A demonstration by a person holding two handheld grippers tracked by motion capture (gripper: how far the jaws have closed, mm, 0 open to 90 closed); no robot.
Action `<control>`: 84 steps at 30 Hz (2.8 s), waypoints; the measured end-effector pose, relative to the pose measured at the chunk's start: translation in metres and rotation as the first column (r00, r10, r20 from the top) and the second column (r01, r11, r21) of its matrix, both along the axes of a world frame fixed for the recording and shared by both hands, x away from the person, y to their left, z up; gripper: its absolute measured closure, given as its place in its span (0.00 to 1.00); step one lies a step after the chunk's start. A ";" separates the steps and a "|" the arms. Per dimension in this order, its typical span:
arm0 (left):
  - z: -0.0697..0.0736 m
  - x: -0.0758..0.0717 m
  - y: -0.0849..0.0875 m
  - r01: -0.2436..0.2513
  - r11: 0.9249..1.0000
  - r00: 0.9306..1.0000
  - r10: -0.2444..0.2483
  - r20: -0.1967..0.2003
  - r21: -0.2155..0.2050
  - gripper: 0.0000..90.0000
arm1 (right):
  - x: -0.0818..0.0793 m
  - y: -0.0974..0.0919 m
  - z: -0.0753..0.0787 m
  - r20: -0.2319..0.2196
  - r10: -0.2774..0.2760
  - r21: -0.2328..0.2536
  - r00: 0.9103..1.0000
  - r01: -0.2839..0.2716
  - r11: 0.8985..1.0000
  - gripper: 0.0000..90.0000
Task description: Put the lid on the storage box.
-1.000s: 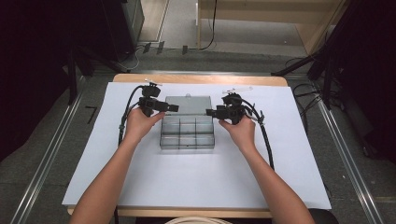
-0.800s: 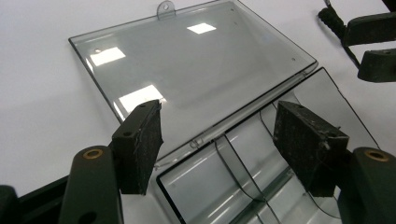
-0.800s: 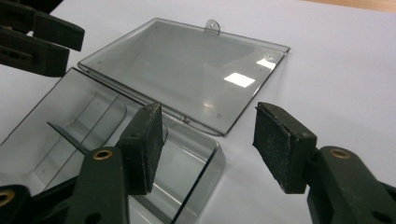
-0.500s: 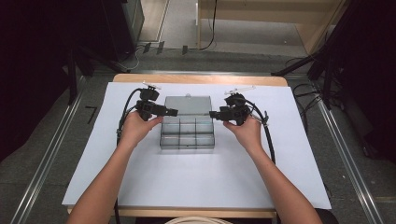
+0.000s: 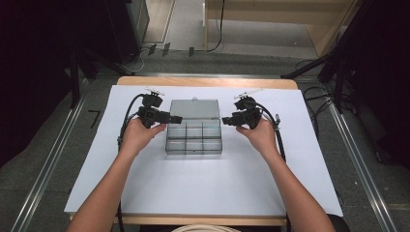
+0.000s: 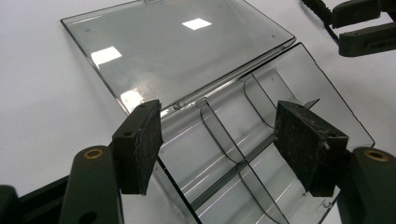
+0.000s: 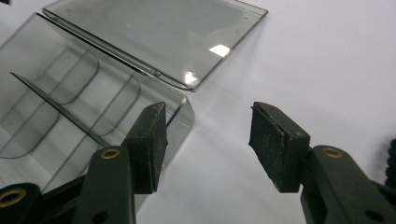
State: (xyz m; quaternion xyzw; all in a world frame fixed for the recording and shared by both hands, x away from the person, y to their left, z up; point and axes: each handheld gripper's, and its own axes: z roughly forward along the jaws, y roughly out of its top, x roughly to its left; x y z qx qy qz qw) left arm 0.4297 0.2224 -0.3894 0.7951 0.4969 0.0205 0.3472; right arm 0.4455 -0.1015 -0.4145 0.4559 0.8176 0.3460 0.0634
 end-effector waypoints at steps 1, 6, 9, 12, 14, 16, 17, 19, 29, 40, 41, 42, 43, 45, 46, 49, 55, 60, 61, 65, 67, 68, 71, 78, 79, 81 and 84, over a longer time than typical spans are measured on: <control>0.000 0.000 0.001 0.000 1.000 1.000 0.000 -0.001 0.001 0.38 | 0.000 -0.001 0.000 0.003 0.002 -0.005 1.000 -0.002 1.000 0.53; 0.000 -0.001 0.004 -0.002 1.000 1.000 0.002 -0.004 0.004 0.38 | 0.002 -0.003 0.000 -0.008 0.006 -0.031 1.000 -0.006 0.999 0.54; -0.001 -0.001 0.005 0.001 1.000 1.000 -0.001 -0.006 0.009 0.38 | 0.003 -0.007 0.003 -0.019 0.004 -0.047 1.000 -0.004 0.999 0.54; -0.001 -0.001 0.003 0.001 1.000 1.000 -0.001 -0.007 0.010 0.38 | 0.004 -0.012 0.005 -0.015 0.002 -0.053 1.000 -0.002 0.999 0.55; -0.001 -0.001 0.003 0.005 1.000 1.000 -0.005 -0.008 0.016 0.38 | 0.005 -0.018 0.008 -0.013 -0.007 -0.064 1.000 0.006 0.998 0.56; -0.002 0.000 0.002 0.009 1.000 1.000 -0.009 -0.010 0.019 0.38 | 0.006 -0.022 0.009 -0.010 -0.005 -0.073 1.000 0.005 0.997 0.57; -0.002 0.000 0.002 0.009 1.000 1.000 -0.009 -0.010 0.022 0.38 | 0.006 -0.024 0.009 -0.018 -0.015 -0.076 1.000 0.014 0.997 0.57; -0.002 -0.001 0.002 0.012 1.000 1.000 -0.012 -0.010 0.025 0.38 | 0.008 -0.028 0.009 -0.021 -0.017 -0.077 1.000 0.016 0.997 0.58; -0.003 0.000 0.002 0.016 0.999 1.000 -0.015 -0.012 0.028 0.39 | 0.016 -0.046 0.008 -0.029 -0.048 -0.100 0.998 0.045 0.994 0.63; -0.003 -0.004 0.008 0.002 0.999 1.000 -0.002 -0.011 0.033 0.39 | 0.029 -0.066 0.001 -0.071 -0.115 -0.118 0.991 0.106 0.987 0.63; -0.003 -0.004 0.008 0.005 0.999 1.000 -0.004 -0.011 0.035 0.39 | 0.030 -0.067 0.000 -0.074 -0.123 -0.123 0.990 0.113 0.986 0.63; -0.004 -0.005 0.009 0.006 0.999 1.000 -0.006 -0.012 0.035 0.39 | 0.031 -0.068 -0.001 -0.078 -0.125 -0.125 0.989 0.115 0.985 0.62; -0.004 -0.005 0.009 0.005 0.999 1.000 -0.004 -0.013 0.035 0.39 | 0.033 -0.070 -0.002 -0.083 -0.130 -0.129 0.988 0.118 0.985 0.62; -0.004 -0.006 0.009 0.003 0.999 1.000 -0.002 -0.014 0.038 0.39 | 0.035 -0.072 -0.005 -0.092 -0.141 -0.129 0.986 0.128 0.983 0.62; -0.005 -0.006 0.010 0.003 0.999 1.000 -0.002 -0.014 0.039 0.39 | 0.036 -0.073 -0.006 -0.099 -0.147 -0.126 0.984 0.134 0.983 0.62; -0.005 -0.007 0.010 0.001 0.999 1.000 -0.001 -0.013 0.041 0.39 | 0.038 -0.075 -0.009 -0.107 -0.160 -0.129 0.981 0.146 0.981 0.61; -0.006 -0.008 0.011 0.000 0.999 1.000 0.000 -0.013 0.043 0.39 | 0.044 -0.079 -0.014 -0.118 -0.176 -0.149 0.977 0.158 0.976 0.61; -0.008 -0.007 0.011 0.002 0.999 1.000 -0.001 -0.019 0.047 0.39 | 0.047 -0.081 -0.020 -0.136 -0.191 -0.158 0.972 0.169 0.973 0.61; -0.008 -0.007 0.011 0.002 0.999 1.000 -0.001 -0.019 0.047 0.39 | 0.047 -0.082 -0.021 -0.143 -0.196 -0.161 0.970 0.173 0.972 0.60; -0.008 -0.007 0.010 0.006 0.999 1.000 -0.006 -0.019 0.050 0.39 | 0.049 -0.084 -0.025 -0.153 -0.202 -0.166 0.967 0.176 0.970 0.60; -0.008 -0.007 0.010 0.008 0.999 1.000 -0.007 -0.019 0.051 0.39 | 0.050 -0.083 -0.027 -0.157 -0.205 -0.171 0.966 0.178 0.969 0.60; -0.009 -0.007 0.011 0.006 0.999 1.000 -0.005 -0.018 0.049 0.39 | 0.050 -0.083 -0.028 -0.160 -0.206 -0.175 0.965 0.178 0.968 0.60; -0.009 -0.007 0.011 0.006 0.999 1.000 -0.005 -0.019 0.050 0.39 | 0.052 -0.082 -0.032 -0.158 -0.210 -0.190 0.965 0.179 0.965 0.61; -0.011 -0.006 0.010 0.008 0.998 1.000 -0.007 -0.026 0.054 0.39 | 0.055 -0.080 -0.036 -0.153 -0.228 -0.194 0.962 0.196 0.961 0.62; -0.011 -0.006 0.010 0.007 0.998 1.000 -0.006 -0.026 0.055 0.39 | 0.055 -0.080 -0.037 -0.154 -0.230 -0.196 0.961 0.198 0.960 0.62; -0.012 -0.006 0.010 0.007 0.999 1.000 -0.005 -0.027 0.054 0.39 | 0.055 -0.080 -0.039 -0.148 -0.231 -0.202 0.962 0.200 0.959 0.64; -0.012 -0.006 0.010 0.005 0.998 1.000 -0.003 -0.029 0.055 0.39 | 0.054 -0.079 -0.039 -0.136 -0.236 -0.212 0.962 0.204 0.956 0.69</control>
